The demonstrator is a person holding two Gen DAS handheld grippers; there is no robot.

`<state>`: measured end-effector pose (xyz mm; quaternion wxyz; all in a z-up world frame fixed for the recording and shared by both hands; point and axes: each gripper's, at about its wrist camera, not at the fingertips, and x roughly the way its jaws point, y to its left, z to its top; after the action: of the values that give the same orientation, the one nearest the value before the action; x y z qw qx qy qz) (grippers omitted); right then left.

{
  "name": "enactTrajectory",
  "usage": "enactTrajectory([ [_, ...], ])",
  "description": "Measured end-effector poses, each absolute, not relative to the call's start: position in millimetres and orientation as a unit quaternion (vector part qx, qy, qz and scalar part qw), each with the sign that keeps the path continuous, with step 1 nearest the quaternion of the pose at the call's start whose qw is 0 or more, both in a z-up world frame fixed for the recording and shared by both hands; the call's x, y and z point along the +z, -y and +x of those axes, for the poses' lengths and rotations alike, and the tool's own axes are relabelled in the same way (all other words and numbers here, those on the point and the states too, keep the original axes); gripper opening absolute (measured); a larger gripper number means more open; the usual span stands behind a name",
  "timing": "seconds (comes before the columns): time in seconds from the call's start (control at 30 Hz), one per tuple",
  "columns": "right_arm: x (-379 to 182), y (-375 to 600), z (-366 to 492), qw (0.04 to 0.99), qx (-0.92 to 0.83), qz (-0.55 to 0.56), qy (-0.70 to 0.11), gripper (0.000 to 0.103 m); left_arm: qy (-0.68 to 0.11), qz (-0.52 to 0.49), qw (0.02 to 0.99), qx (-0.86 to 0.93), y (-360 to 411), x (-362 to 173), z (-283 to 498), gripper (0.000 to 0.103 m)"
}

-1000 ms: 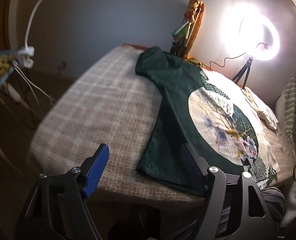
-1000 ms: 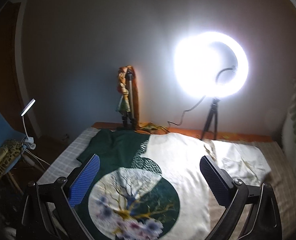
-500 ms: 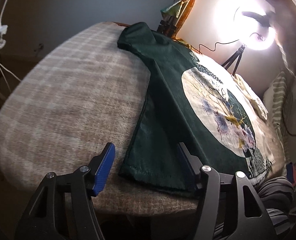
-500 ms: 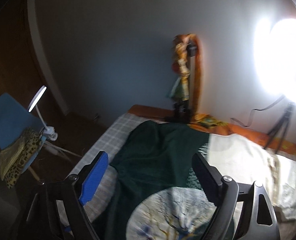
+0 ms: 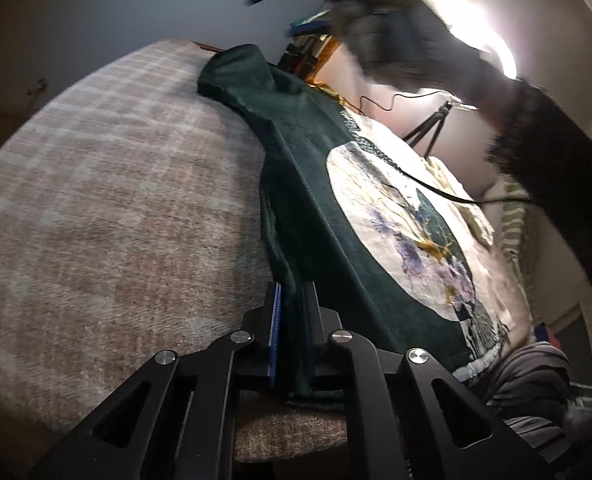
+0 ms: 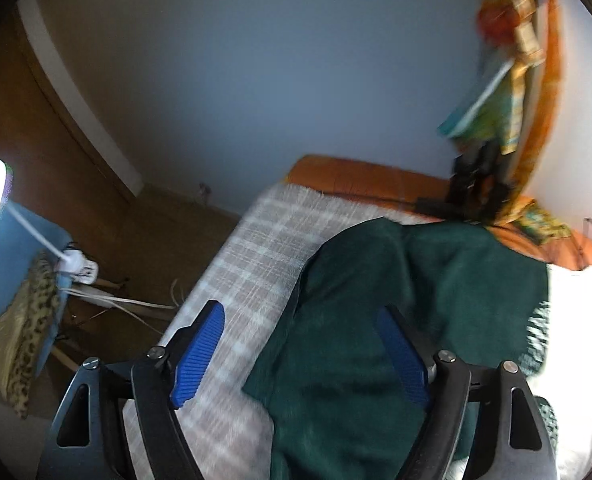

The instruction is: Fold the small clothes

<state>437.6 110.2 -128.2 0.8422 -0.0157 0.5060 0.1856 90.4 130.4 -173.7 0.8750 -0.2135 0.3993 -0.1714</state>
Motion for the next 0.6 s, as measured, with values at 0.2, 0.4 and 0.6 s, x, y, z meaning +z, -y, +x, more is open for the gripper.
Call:
enactTrajectory([
  [0.2, -187.2, -145.6, 473.3, 0.825, 0.167, -0.038, -0.539, 0.07, -0.395, -0.209, 0.874, -0.19, -128.0, -174.0, 93.7, 0.005],
  [0.4, -221.2, -168.9, 494.3, 0.816, 0.114, -0.118, -0.554, 0.066, -0.396, -0.196, 0.875, -0.198, -128.3, -174.1, 94.3, 0.004],
  [0.6, -219.4, -173.0, 493.2, 0.823, 0.096, -0.155, -0.538, 0.034, -0.393, -0.219, 0.869, -0.205, -139.2, -177.6, 93.2, 0.003],
])
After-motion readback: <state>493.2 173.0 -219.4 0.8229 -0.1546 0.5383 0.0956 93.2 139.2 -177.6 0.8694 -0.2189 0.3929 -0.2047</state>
